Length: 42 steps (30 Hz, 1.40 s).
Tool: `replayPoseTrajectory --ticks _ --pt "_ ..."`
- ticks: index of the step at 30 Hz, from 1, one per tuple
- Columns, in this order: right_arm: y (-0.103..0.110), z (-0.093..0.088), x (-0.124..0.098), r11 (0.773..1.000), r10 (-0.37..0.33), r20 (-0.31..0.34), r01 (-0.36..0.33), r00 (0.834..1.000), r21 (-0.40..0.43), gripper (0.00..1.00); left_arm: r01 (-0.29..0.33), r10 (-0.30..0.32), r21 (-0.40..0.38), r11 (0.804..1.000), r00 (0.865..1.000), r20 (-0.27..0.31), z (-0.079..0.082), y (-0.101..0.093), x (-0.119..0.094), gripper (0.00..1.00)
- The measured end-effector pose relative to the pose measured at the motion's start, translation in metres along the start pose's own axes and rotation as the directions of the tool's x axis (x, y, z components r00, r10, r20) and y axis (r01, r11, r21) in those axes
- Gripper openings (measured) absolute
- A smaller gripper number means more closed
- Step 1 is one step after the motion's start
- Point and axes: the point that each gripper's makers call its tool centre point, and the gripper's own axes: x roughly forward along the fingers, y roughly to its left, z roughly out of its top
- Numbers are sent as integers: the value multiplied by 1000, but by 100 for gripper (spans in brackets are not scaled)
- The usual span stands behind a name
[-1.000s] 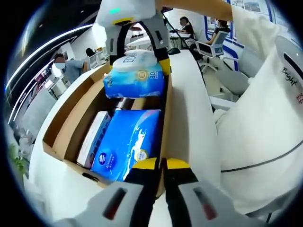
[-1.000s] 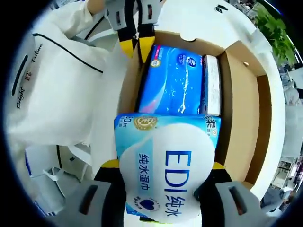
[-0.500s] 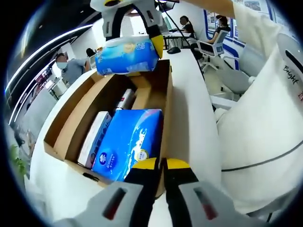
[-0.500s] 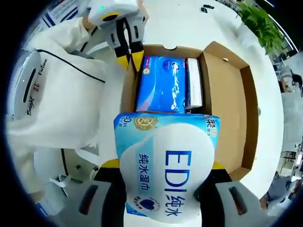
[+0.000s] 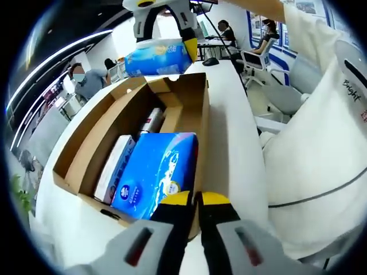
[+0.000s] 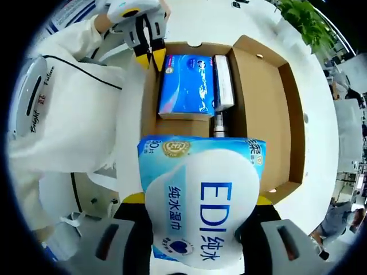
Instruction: Operate the shoe box by opening the lid, removing the specified soft item, and placing it in the target area until the item is outside and the box remains undamaged.
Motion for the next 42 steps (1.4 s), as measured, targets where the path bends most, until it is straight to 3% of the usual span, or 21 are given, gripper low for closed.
replayPoseTrajectory --ticks 21,25,42 --pt "-10 -61 -5 999 -41 -48 42 998 31 60 -2 2 -6 1000 1000 1 0 0 0 4" --pt "-14 -70 1 997 -67 -47 68 997 30 58 -1 1 -5 1000 1000 1 -1 0 -1 4" --pt "-16 -115 17 994 -56 -87 64 995 91 58 2 -2 -9 1000 1000 1 -1 1 -1 4"
